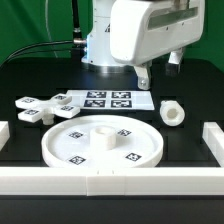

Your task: Assemble round table

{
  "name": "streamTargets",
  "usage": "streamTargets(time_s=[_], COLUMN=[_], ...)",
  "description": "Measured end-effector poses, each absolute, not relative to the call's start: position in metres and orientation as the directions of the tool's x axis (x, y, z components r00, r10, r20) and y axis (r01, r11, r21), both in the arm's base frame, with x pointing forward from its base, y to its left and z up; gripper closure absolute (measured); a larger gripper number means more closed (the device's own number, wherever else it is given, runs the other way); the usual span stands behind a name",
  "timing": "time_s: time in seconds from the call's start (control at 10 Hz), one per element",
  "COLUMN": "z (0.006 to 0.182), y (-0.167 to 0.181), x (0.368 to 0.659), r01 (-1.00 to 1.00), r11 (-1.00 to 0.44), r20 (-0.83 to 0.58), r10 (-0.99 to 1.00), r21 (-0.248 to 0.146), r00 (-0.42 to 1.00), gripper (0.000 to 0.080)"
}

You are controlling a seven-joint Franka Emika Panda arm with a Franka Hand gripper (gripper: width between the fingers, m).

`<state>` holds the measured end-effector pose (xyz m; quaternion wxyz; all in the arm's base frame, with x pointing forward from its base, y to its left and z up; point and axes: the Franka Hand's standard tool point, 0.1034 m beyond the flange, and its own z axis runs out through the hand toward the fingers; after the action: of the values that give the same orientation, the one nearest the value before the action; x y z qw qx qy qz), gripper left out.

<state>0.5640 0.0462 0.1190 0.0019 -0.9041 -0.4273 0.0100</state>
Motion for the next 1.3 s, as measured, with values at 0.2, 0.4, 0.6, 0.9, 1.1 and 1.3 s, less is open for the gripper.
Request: streamTargets(time_s=[0.2, 0.4, 0.6, 0.9, 1.1, 1.3], z=[0.119, 0.119, 0.109, 0.076, 0.058, 0.045], y=[0.046, 0.046, 0.022, -0.017, -0.028, -0.034], x=[0.564, 0.564, 0.559, 0.559, 0.563, 0.561], r01=[0.773, 0.772, 0.818, 0.848, 0.849, 0.852], r11=[-0.635, -0.635, -0.575, -0.53, -0.528, -0.522], r20=[-0.017, -0.017, -0.024, -0.018, -0.015, -0.017], r10=[0.773, 0.773, 0.818, 0.848, 0.849, 0.853], r21=[-0.012, -0.012, -0.019, -0.022, -0.028, -0.04], r00=[0.635, 0.635, 0.575, 0.53, 0.528, 0.522], gripper=[0.015, 0.015, 0.015, 0.015, 0.015, 0.015])
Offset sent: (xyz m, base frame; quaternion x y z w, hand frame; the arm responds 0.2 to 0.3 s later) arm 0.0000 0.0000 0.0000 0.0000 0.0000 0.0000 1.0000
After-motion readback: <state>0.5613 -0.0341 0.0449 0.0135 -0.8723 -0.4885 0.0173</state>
